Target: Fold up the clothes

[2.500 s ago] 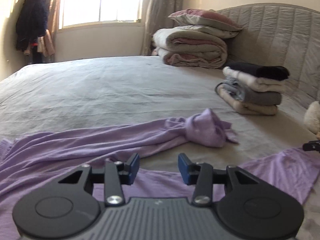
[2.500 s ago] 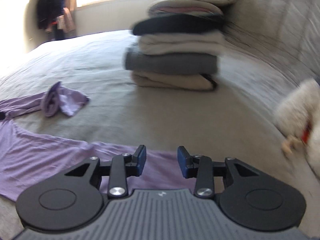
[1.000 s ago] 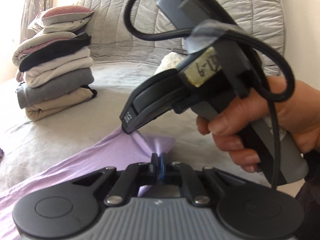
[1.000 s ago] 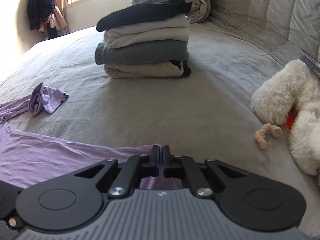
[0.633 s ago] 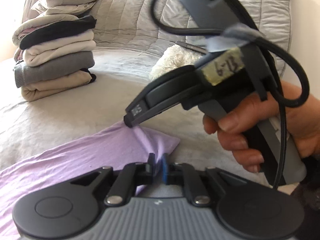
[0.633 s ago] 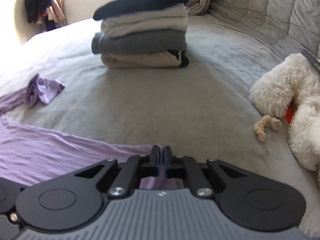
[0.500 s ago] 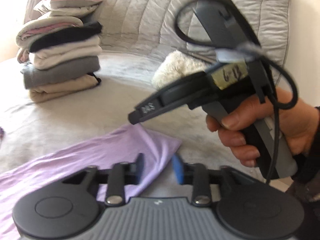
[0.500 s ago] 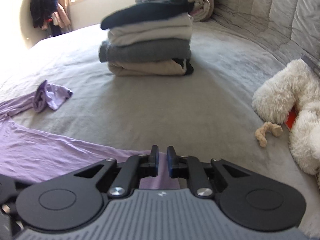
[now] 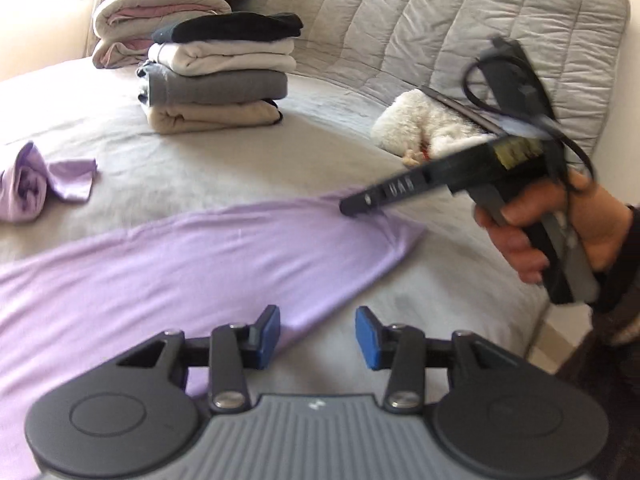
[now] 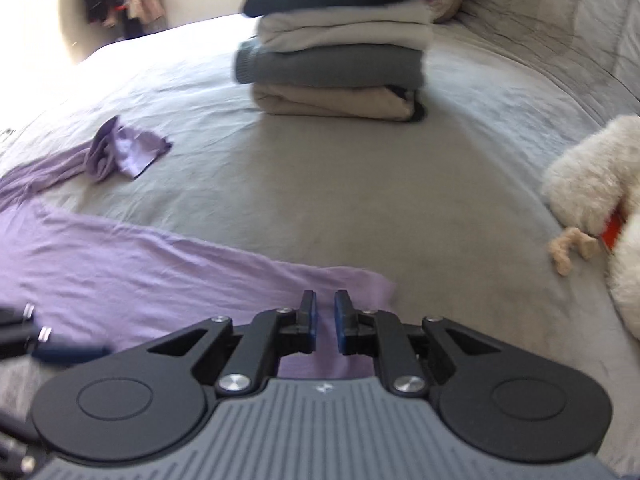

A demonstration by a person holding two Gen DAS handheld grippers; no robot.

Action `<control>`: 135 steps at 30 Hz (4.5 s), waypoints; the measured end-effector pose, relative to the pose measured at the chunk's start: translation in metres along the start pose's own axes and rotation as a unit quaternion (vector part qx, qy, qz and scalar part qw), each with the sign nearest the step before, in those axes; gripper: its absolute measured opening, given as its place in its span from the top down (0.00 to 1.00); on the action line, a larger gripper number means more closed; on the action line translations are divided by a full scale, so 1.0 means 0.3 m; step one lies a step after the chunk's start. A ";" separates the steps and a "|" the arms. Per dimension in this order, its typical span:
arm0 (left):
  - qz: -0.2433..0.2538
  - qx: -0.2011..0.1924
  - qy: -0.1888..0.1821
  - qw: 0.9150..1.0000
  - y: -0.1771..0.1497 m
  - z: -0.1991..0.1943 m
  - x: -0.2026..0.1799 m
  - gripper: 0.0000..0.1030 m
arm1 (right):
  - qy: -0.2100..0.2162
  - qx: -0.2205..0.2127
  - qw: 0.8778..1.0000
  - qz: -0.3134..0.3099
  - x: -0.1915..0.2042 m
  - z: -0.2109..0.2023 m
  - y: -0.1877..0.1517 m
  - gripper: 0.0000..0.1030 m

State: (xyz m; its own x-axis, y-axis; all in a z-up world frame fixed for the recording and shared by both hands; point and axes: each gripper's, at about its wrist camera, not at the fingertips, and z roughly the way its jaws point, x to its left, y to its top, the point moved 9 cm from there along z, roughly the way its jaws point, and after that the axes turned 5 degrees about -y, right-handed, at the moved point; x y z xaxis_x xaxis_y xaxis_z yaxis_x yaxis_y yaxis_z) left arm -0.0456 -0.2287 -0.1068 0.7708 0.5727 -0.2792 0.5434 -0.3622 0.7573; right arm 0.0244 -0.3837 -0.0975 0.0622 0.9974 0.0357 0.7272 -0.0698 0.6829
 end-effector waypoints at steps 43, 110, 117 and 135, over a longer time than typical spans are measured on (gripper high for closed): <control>-0.248 -0.071 0.431 0.865 -0.013 -0.888 1.317 0.38 | 0.171 -0.023 0.983 -0.057 0.992 0.126 0.443 0.62; -0.242 -0.038 0.483 0.841 -0.091 -0.887 1.633 0.67 | 0.173 0.083 0.951 -0.242 1.511 0.540 0.486 0.65; -0.233 -0.037 0.482 0.844 -0.088 -0.874 1.625 0.92 | 0.161 0.080 0.940 -0.289 1.525 0.522 0.413 0.72; -0.221 -0.104 0.568 0.786 -0.068 -0.965 1.620 0.94 | 0.089 -0.059 0.937 -0.332 1.672 0.540 0.558 0.96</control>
State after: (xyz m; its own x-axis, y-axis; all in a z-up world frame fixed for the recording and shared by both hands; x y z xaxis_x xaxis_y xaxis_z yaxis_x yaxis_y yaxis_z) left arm 0.2215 0.2700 -0.0870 -0.3354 0.9390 0.0763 0.5180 0.1162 0.8474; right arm 0.2881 0.1023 -0.0833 -0.5001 0.8076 -0.3125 0.4832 0.5597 0.6732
